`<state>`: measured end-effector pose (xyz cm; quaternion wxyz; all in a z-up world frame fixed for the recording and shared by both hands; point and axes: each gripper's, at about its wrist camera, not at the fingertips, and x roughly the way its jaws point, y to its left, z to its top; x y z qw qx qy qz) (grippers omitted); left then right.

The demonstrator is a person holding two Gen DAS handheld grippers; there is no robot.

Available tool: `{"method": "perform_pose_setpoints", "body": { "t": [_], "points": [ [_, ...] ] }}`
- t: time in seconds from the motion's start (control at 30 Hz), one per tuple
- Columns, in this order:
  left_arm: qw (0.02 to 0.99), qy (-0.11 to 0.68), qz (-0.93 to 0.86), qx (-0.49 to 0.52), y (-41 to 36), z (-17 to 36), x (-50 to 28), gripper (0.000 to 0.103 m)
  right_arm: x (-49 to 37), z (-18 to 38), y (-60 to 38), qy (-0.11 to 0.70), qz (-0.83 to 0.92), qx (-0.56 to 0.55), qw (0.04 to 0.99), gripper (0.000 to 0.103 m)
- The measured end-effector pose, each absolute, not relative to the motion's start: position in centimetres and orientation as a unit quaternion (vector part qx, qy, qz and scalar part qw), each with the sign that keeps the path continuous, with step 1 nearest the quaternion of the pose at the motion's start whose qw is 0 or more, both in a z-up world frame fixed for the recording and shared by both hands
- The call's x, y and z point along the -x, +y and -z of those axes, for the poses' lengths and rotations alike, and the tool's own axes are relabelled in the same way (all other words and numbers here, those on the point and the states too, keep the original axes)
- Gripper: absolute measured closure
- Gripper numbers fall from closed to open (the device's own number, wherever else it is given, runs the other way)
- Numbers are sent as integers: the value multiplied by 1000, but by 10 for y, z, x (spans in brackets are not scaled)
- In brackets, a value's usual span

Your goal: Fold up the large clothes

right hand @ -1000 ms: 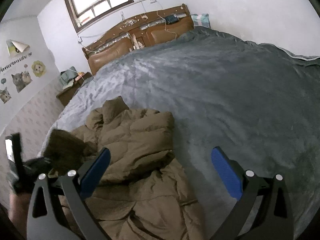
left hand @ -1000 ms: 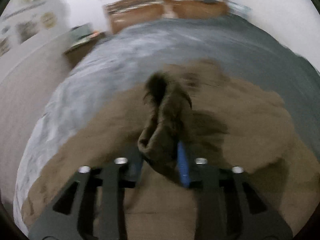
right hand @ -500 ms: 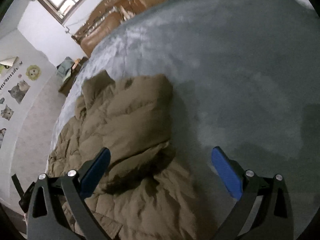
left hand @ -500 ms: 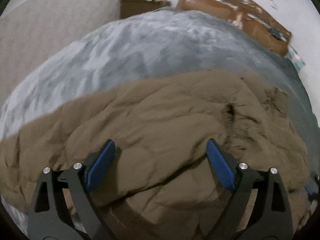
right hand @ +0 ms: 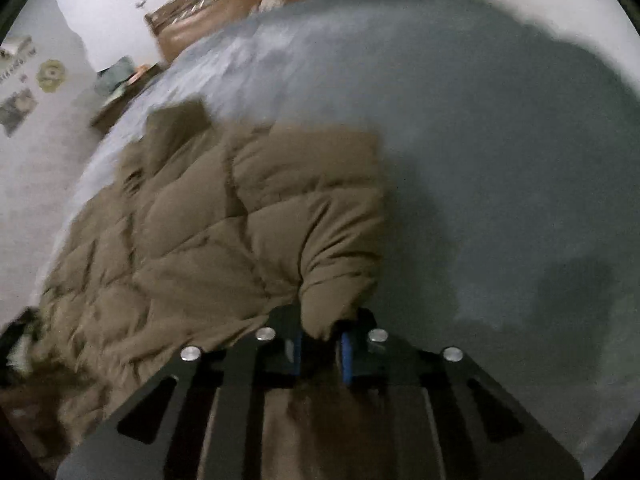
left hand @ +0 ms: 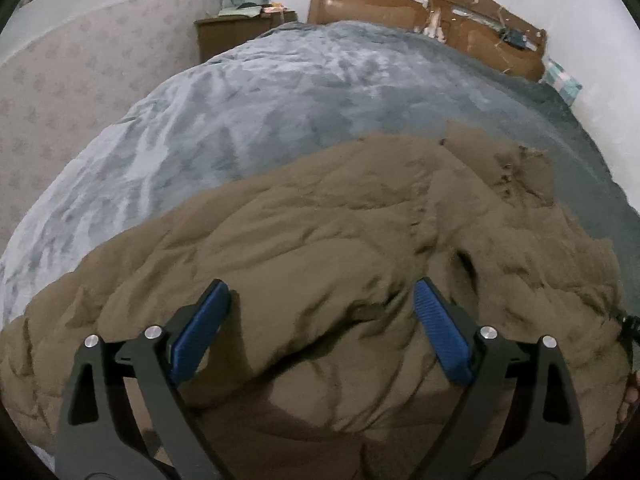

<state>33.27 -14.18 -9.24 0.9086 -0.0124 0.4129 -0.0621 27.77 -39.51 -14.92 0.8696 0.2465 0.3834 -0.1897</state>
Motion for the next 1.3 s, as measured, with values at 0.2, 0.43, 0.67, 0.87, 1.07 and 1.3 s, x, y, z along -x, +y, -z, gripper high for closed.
{"method": "perform_pose_setpoints", "body": {
  "t": [0.2,0.43,0.67,0.87,1.07,1.3],
  "points": [
    [905,412,110,-15,-181,92,-325,10,-279,103,-391,321,333,-67,884,93],
    [895,423,140,-18,-207,98,-328,9,-283,127,-412,376,351,-67,855,16],
    [873,442,198,-56,-274,112,-323,9,-240,63,-377,301,364,-64,879,2],
    [861,455,197,-110,-327,141,-326,29,-193,41,-394,259,302,-191,897,2],
    [870,439,175,-142,-345,133,-356,94,-189,66,-408,264,279,-236,893,2],
    [893,374,72,-238,-352,113,-401,96,-197,82,-408,272,242,-256,896,2]
  ]
}}
